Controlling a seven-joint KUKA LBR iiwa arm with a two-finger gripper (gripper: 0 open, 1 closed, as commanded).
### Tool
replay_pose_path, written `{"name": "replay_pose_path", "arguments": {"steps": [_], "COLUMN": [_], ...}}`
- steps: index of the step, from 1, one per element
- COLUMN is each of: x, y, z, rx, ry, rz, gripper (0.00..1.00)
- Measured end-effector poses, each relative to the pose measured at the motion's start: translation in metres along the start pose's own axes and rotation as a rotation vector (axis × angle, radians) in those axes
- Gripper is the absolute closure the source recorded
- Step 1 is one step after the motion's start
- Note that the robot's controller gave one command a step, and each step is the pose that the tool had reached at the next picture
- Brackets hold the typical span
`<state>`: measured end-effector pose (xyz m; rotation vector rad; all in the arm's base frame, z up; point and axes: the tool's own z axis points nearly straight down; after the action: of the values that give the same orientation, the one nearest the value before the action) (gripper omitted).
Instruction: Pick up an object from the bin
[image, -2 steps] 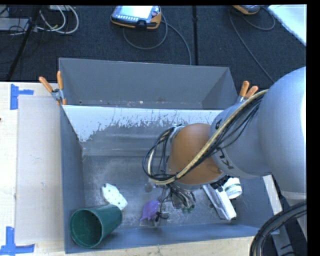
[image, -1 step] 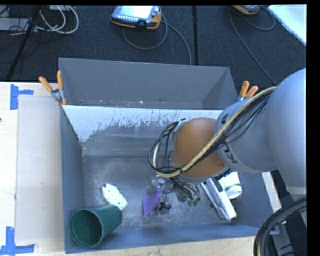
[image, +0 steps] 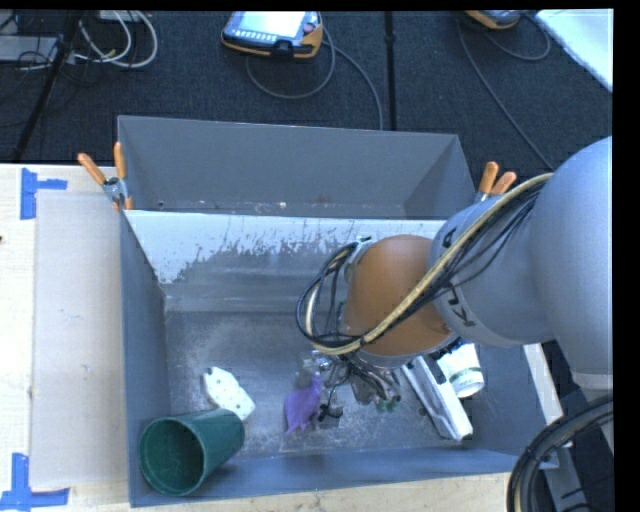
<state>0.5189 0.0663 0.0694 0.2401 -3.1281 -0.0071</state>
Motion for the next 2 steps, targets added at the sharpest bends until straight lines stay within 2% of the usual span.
{"name": "replay_pose_path", "arguments": {"steps": [1,2], "x": [0.002,-0.008], "y": [0.003,0.011], "z": [-0.04,-0.093], "rx": [0.0,0.0], "ry": [0.007,0.004], "rz": [-0.015,-0.009], "gripper": [1.0,1.0]}}
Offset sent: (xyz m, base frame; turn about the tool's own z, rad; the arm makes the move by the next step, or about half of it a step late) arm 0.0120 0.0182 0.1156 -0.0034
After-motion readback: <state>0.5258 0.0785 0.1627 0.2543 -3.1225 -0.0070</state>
